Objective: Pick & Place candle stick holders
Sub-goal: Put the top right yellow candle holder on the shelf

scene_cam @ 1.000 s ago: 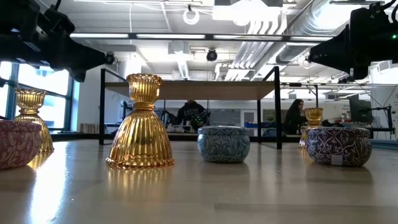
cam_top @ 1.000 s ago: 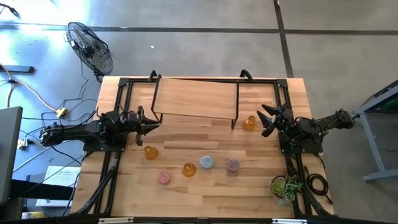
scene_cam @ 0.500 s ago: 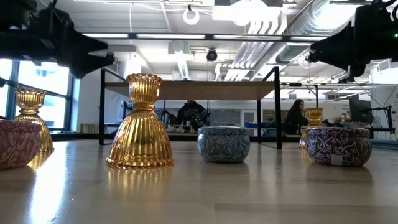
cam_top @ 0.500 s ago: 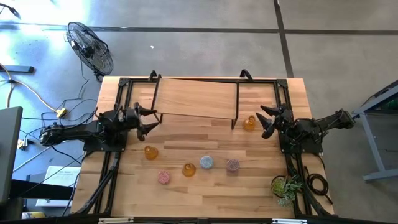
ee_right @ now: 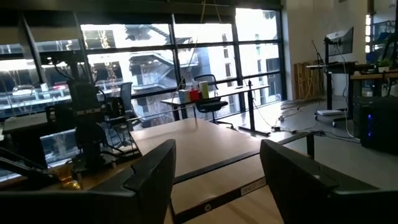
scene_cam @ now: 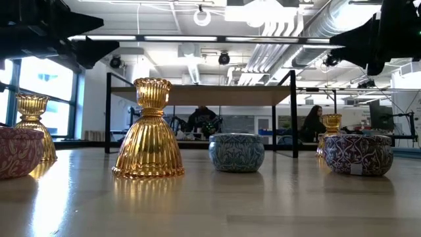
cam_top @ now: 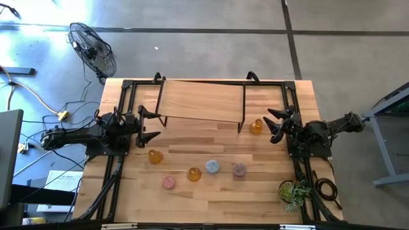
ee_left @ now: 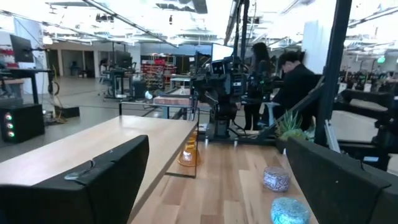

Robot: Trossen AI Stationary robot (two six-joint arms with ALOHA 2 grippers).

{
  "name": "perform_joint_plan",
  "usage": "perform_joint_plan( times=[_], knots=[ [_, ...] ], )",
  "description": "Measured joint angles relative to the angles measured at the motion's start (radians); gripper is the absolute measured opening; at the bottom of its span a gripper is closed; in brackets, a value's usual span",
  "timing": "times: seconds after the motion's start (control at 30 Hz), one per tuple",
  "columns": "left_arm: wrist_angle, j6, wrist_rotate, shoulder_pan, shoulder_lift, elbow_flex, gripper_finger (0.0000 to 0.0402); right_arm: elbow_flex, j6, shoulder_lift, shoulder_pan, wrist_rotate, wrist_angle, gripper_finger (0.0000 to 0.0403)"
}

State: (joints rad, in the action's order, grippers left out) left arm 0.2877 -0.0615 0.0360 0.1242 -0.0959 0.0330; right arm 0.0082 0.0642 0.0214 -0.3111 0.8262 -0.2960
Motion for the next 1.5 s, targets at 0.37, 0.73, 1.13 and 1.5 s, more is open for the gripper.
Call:
perform_joint_plan(
  times=[0.37, 0.73, 1.13, 1.5],
  knots=[
    [-0.005, -0.074, 0.0, 0.0, 0.0, 0.0, 0.0374, 0.0, 0.214, 0.0, 0.0, -0.256, -0.064, 0.0333],
    [0.001, -0.07, -0.001, 0.0, 0.0, 0.0, 0.0374, 0.102, 0.398, 0.06, -0.001, -0.182, 0.001, 0.0358],
    [-0.023, -0.041, -0.004, 0.0, 0.0, 0.001, 0.0374, 0.672, -0.077, 0.496, -0.003, 0.082, 0.79, 0.0358],
    [-0.006, -0.021, -0.004, 0.0, 0.0, 0.001, 0.0374, 1.196, -0.49, 0.868, 0.071, -0.18, 1.522, 0.0358]
  ],
)
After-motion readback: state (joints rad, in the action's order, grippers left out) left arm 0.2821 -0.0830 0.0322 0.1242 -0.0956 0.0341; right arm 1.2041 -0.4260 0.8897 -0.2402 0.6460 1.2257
